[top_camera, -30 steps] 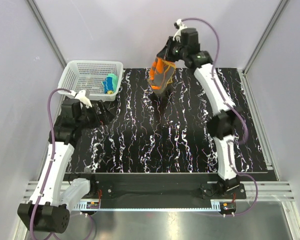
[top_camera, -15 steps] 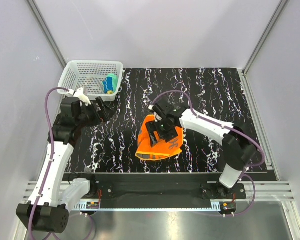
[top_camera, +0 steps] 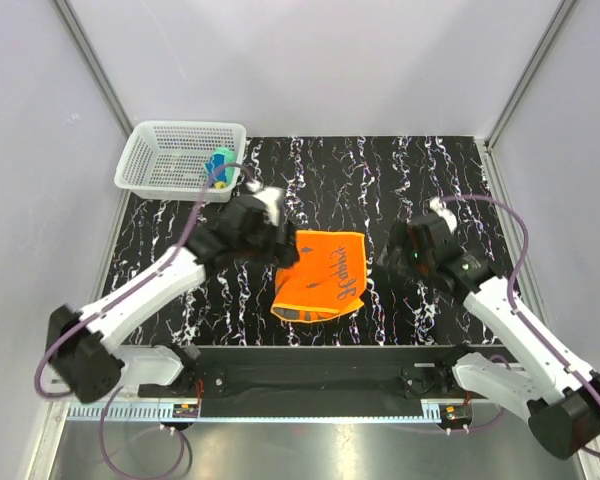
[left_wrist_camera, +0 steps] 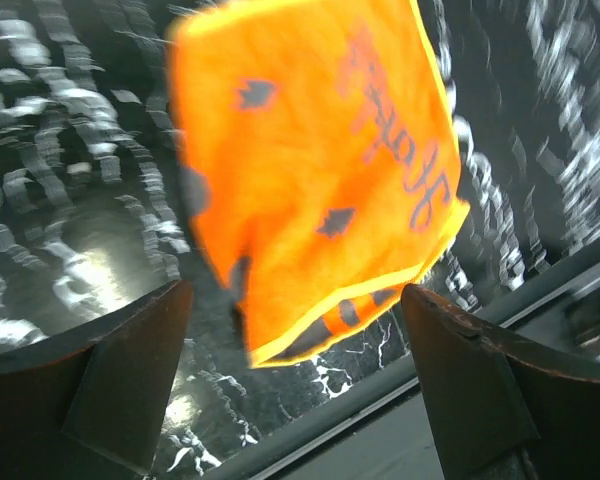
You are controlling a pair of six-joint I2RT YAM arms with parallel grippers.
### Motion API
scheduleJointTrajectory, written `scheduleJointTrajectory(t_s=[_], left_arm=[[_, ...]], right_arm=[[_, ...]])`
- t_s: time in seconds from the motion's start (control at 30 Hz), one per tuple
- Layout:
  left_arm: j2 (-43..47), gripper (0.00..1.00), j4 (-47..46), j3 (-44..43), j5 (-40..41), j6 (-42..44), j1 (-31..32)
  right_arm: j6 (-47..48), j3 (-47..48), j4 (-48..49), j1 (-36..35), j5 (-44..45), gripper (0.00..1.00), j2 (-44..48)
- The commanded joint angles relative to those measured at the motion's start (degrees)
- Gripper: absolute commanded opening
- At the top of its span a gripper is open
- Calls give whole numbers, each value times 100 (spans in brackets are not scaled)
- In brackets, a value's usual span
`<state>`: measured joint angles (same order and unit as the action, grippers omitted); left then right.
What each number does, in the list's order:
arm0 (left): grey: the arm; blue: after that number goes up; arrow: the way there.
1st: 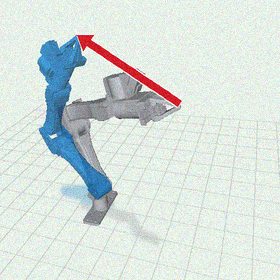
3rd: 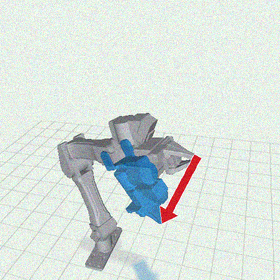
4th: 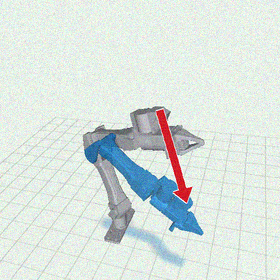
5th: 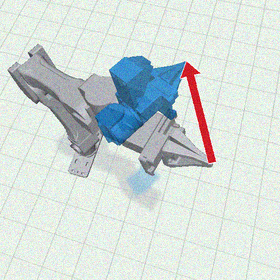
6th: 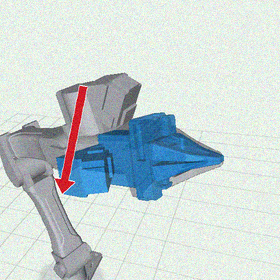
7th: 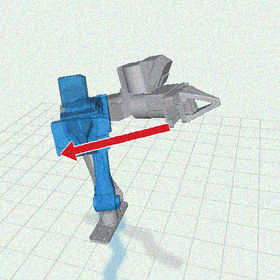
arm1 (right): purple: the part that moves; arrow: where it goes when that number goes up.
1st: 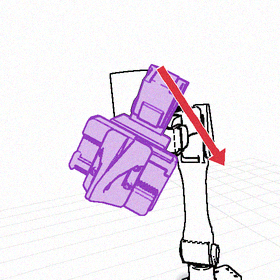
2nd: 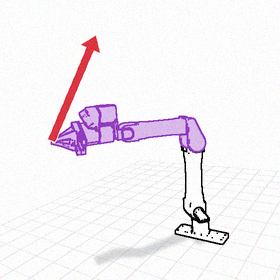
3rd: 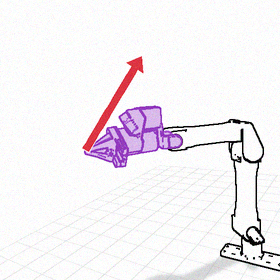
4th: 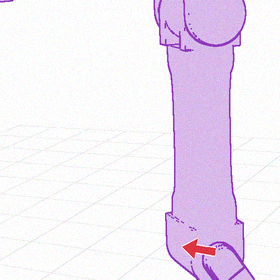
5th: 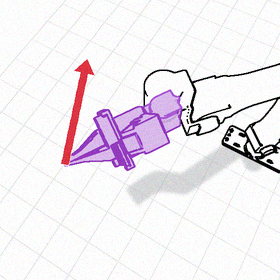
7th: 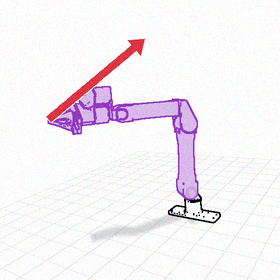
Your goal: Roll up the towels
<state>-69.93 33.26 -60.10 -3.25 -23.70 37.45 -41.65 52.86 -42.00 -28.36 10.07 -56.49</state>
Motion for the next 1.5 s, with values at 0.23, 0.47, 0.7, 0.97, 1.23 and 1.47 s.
scheduleJointTrajectory(t_s=[0.23, 0.47, 0.7, 0.97, 1.23, 1.47], left_arm=[[-2910, 89, 31, -1985, 1870, 129, 2344], [-4396, 83, 164, -3033, 1705, 199, 2609], [-5152, 82, 155, -3578, 1739, 217, 2741], [-5943, 51, 322, -4159, 1994, 270, 2811], [-6146, 18, 603, -4423, 2442, 419, 2794], [-5971, 0, 603, -4370, 2539, 516, 2706]], right_arm=[[-1205, -74, -1327, 32, 1559, 92, 1806], [-1135, -56, -1575, 32, 1481, 92, 1896], [-1179, -267, -1504, 32, 1375, 92, 2072], [-1135, -347, -1522, 32, 1340, 91, 2142], [-1091, -320, -1531, 32, 1331, 91, 2133], [-1117, -320, -1531, 32, 1340, 91, 2177]])
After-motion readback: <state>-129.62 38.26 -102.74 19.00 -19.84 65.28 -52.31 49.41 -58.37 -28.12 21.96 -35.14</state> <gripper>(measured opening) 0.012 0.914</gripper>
